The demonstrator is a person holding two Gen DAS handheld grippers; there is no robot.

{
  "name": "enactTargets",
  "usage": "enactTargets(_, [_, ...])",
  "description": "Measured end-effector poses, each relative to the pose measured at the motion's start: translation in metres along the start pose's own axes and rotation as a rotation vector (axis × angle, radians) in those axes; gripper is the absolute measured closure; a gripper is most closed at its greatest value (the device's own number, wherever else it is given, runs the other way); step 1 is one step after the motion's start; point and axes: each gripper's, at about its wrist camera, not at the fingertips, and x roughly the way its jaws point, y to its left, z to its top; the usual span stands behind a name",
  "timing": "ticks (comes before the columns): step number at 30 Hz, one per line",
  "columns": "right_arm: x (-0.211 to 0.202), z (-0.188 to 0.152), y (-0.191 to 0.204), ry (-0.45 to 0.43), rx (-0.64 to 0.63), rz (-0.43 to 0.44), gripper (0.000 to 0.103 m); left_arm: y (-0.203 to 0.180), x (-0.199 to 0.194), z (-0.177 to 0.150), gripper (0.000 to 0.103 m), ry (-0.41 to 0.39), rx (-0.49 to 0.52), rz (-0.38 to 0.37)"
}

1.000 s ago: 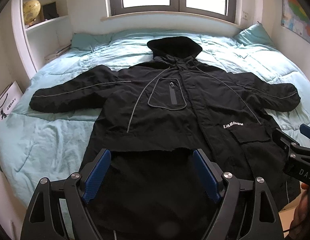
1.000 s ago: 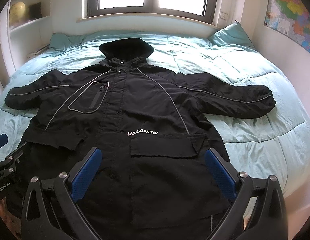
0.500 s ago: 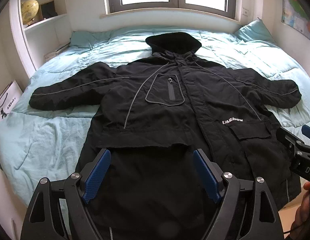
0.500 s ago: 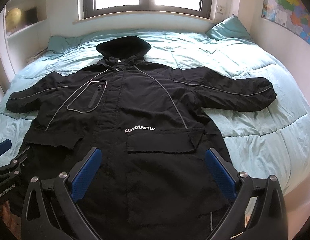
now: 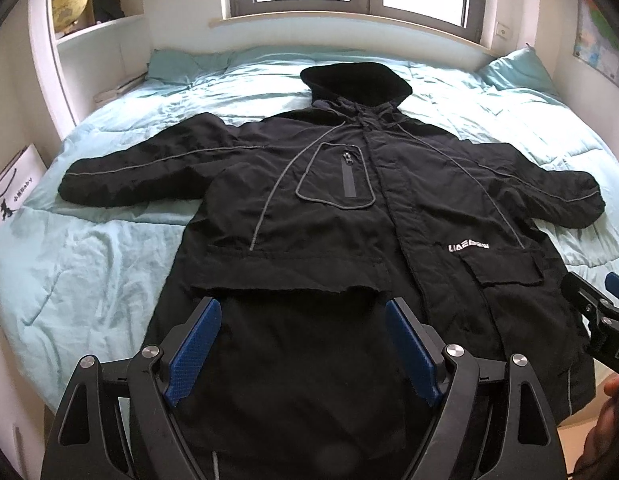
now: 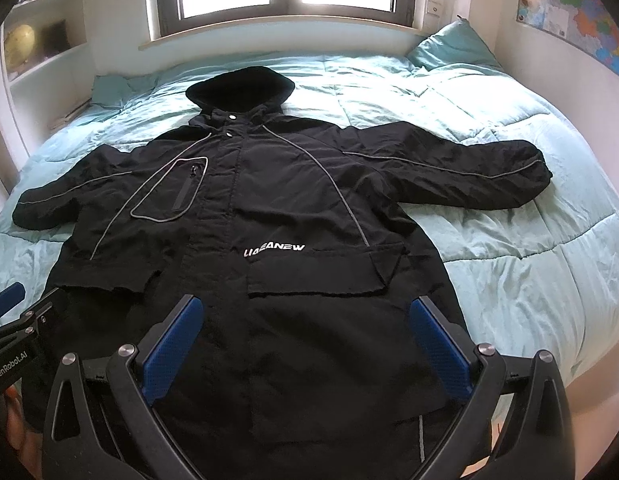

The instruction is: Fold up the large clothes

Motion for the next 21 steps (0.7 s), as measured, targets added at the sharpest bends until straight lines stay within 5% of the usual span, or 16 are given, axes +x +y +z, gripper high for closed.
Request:
enactTargets(7, [0.001,0.001,-0.001,0.002,-0.001,0.0,0.0,0.009,0.025,-0.006,0.018,0.09,-0.036,-0.022])
enactTargets(21, [0.025,0.01,-0.007,0.0,-0.001,-0.009,0.0,-0.006,0.033,0.024,0.018,0.037,-0.027,-0.025])
